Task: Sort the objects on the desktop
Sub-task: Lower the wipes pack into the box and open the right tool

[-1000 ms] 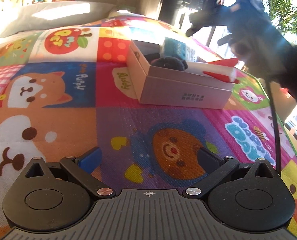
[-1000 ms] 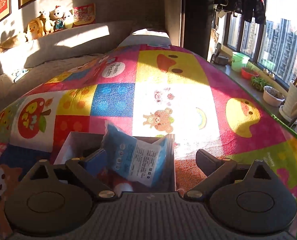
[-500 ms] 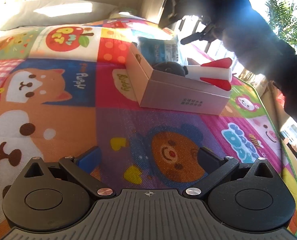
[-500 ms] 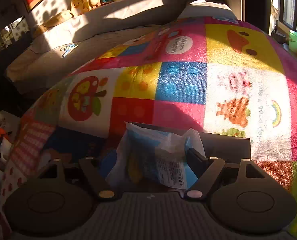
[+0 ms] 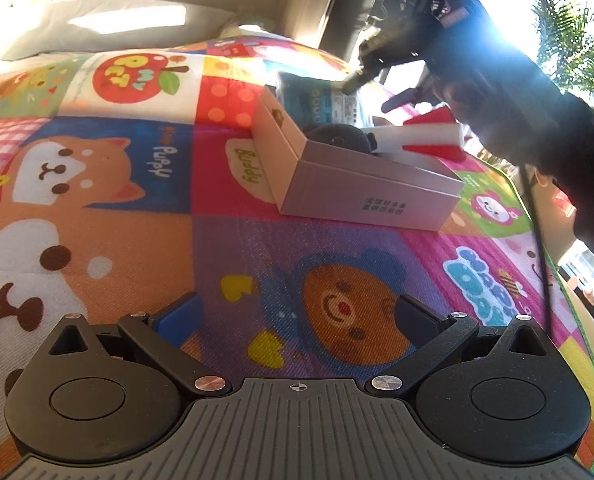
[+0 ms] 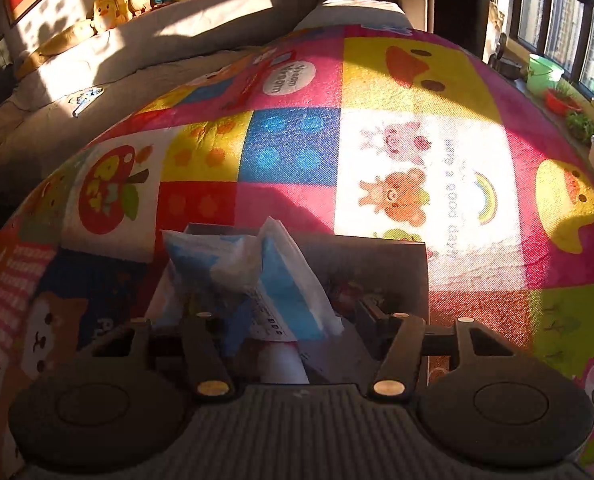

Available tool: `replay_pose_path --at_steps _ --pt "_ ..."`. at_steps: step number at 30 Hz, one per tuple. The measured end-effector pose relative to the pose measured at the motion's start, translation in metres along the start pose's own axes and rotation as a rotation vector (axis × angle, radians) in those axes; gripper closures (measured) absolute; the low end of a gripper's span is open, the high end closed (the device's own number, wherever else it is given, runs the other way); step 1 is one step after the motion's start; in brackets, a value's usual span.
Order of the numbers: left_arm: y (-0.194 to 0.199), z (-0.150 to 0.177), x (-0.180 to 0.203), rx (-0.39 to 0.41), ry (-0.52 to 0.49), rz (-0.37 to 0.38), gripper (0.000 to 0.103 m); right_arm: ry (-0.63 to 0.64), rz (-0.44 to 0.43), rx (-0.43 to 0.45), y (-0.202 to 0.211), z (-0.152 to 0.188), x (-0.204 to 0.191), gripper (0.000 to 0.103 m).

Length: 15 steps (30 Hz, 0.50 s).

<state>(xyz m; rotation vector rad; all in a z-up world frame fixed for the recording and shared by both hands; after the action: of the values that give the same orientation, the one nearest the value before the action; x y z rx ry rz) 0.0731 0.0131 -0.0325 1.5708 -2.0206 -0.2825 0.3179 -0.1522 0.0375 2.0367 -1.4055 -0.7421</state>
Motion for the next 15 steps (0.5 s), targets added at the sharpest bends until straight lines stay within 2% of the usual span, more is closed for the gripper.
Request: replay_pose_path --at_steps 1,4,6,9,10,13,15 --pt "0.0 0.0 0.0 0.0 0.0 0.0 0.0 -0.02 -0.01 -0.004 -0.004 -0.006 -0.003 0.041" --pt "0.0 0.0 0.0 0.002 0.004 0.003 0.0 -0.025 -0.054 -0.008 -0.008 -0.017 -0.019 0.041" --pt "0.0 0.0 -0.001 0.003 0.007 0.005 0.0 0.013 -0.151 -0.01 0.001 -0.015 -0.041 0.041" --pt "0.001 0.0 -0.002 0.005 0.012 0.008 0.0 0.08 -0.312 -0.081 0.021 0.007 -0.077 0.041" --pt "0.001 0.0 -0.002 0.005 0.013 0.009 0.0 0.124 -0.327 -0.08 0.03 0.013 -0.086 0.041" --pt "0.001 0.0 -0.001 0.003 0.008 0.004 0.0 0.236 -0.269 0.014 0.057 0.012 -0.093 0.038" --pt "0.001 0.0 0.0 0.001 -0.001 -0.002 0.0 0.204 -0.189 0.04 0.058 -0.003 -0.082 0.025"
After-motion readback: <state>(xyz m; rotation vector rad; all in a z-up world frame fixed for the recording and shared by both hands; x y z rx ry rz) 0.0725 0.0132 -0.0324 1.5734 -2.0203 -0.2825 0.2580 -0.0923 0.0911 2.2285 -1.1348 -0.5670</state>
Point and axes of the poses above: each gripper's, at about its wrist camera, not at the fingertips, and y roughly against the way its jaws point, x to its right, z to its underside, the point moved 7 cm from there along -y, roughly the way its jaws point, and after that the axes turned 6 degrees about x, right-handed, at the moved point
